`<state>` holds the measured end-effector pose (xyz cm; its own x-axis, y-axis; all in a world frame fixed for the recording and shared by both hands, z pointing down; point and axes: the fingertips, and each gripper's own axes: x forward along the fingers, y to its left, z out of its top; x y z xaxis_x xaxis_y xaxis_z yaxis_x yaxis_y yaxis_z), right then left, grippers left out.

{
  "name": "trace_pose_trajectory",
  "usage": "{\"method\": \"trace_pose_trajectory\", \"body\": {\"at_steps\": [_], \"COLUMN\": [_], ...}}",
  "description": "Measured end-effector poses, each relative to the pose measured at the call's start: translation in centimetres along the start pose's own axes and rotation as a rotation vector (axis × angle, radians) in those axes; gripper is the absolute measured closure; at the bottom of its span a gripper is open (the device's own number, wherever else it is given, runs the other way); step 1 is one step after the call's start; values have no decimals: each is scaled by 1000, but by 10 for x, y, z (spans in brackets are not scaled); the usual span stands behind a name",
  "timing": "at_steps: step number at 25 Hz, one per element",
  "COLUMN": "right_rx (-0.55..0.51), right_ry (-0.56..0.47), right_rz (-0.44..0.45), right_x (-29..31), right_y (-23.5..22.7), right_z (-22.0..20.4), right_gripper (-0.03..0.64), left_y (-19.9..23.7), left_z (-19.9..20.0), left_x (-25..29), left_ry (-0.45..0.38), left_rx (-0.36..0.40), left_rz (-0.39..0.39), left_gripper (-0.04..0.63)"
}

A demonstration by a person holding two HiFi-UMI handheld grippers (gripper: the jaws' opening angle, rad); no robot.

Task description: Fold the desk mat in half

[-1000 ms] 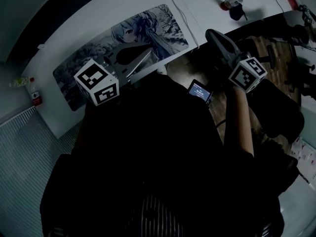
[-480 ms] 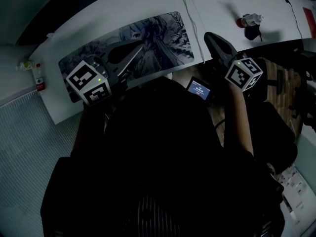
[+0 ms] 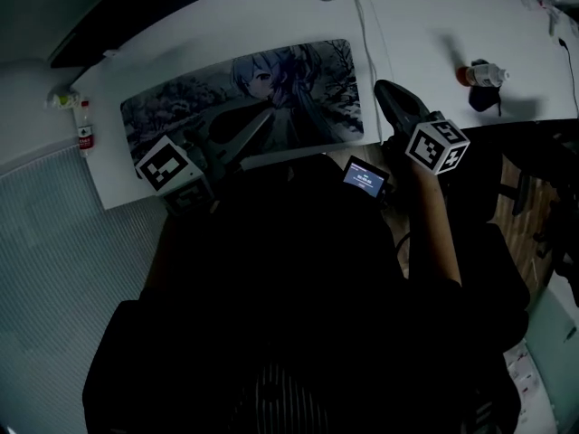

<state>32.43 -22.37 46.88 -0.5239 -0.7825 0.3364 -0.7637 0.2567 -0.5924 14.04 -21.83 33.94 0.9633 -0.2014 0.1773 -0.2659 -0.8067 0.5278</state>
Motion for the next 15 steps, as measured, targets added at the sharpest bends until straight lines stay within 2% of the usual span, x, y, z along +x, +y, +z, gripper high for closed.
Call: {"method": "trace_pose_trajectory", "body": {"at_steps": [5, 7, 10, 15], "right_rx": [13, 5, 1, 19], "right_ry": [160, 233, 341, 537], "right_rz": [13, -35, -123, -263], "right_x": [28, 36, 40, 41], "right_y": [-30, -47, -72, -96], "right_z": [-51, -76, -113, -160], "right_gripper": [611, 599, 524, 452], "left_y": [6, 5, 11, 25], "left_z": [-8, -14, -19, -17], "left_x": [1, -1, -10, -27], "left_ry": [13, 27, 34, 17], "left_rx": [-21, -19, -27, -54], "left_rz": [-1, -14, -19, -18], "left_gripper": [589, 589, 589, 589]}}
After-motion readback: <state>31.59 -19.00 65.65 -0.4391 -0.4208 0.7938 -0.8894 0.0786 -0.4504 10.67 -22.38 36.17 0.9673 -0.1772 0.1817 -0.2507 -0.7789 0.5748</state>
